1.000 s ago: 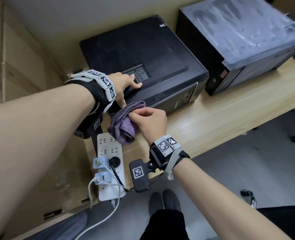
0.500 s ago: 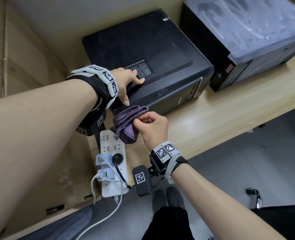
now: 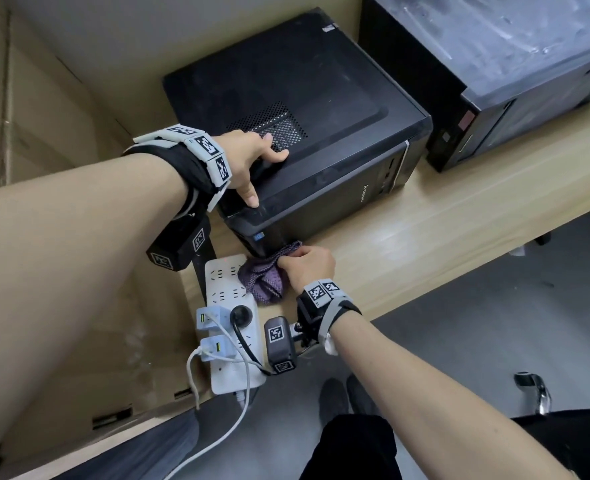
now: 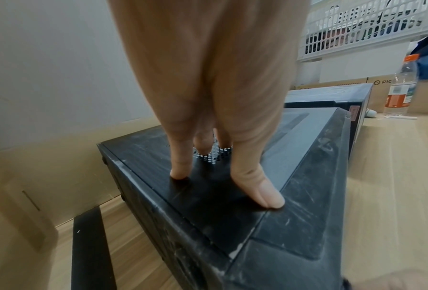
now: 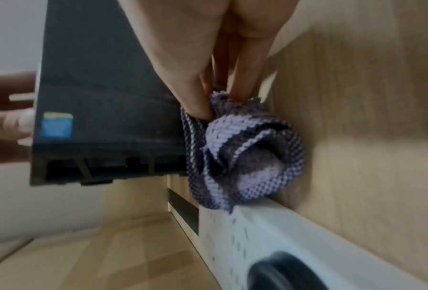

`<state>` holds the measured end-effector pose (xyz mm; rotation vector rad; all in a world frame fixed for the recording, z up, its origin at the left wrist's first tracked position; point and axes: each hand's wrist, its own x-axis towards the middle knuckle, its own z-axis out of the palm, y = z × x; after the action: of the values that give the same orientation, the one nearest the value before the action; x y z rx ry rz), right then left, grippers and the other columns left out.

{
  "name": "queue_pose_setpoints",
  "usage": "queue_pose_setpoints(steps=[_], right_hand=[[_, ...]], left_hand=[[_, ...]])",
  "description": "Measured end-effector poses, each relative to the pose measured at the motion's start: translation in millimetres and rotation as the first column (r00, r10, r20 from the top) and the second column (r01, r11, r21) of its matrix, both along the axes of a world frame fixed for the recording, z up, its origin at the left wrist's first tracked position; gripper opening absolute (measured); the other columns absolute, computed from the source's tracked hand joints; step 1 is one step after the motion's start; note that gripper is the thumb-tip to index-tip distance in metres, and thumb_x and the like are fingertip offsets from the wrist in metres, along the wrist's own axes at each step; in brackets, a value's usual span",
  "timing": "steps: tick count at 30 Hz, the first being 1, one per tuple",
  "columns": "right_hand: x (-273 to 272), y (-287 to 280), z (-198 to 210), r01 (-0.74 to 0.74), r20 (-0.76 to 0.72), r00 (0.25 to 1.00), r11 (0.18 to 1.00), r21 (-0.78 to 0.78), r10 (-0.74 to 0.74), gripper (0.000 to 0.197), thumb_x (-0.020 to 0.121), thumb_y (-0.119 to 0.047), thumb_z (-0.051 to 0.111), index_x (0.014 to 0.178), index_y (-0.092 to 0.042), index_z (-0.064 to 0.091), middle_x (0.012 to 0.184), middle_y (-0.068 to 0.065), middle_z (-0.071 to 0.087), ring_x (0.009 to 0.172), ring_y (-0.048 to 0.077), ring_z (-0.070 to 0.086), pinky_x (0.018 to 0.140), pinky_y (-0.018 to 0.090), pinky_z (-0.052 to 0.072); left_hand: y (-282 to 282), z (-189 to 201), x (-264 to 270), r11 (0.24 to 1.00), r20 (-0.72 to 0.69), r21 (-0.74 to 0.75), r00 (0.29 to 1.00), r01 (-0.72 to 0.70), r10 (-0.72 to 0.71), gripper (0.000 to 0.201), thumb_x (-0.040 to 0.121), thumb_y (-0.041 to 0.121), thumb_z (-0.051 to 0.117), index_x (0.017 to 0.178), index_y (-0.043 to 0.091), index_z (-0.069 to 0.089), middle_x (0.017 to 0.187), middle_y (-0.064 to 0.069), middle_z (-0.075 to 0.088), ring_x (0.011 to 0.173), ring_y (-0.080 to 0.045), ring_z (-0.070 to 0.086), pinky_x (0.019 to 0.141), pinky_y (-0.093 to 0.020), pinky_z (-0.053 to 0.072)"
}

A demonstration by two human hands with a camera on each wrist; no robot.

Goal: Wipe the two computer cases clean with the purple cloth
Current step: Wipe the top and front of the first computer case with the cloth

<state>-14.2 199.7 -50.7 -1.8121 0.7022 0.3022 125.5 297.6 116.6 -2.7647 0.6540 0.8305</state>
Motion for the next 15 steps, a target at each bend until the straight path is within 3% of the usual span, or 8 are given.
queue_pose_setpoints(steps=[7, 15], right_hand=[[22.8, -62.2, 21.4, 0.271, 0.056, 0.961, 0.962, 0.016, -0.272, 0.009, 0.071, -0.021, 0.079, 0.067, -0.017, 0.072, 0.064, -0.005, 0.065, 0.061, 0.013, 0.059, 0.061, 0.022, 0.046], [12.9, -38.4, 41.1, 0.177, 0.193, 0.962, 0.98, 0.086, -0.191, 0.013, 0.065, -0.017, 0.077, 0.055, -0.018, 0.069, 0.058, -0.004, 0.068, 0.056, 0.01, 0.058, 0.06, 0.027, 0.053]], left_hand=[[-2.8, 3.1, -2.3, 1.0, 0.001, -0.001, 1.0, -0.011, 0.011, 0.105, 0.067, 0.028, 0.087, 0.15, 0.038, 0.026, 0.163, 0.0, 0.01, 0.145, -0.03, 0.024, 0.116, -0.038, 0.026], [-2.4, 5.9, -2.6, 0.999, -0.013, -0.021, 0.999, -0.032, 0.032, 0.106, 0.066, 0.023, 0.088, 0.151, 0.036, 0.026, 0.163, -0.002, 0.009, 0.145, -0.029, 0.022, 0.116, -0.036, 0.025]])
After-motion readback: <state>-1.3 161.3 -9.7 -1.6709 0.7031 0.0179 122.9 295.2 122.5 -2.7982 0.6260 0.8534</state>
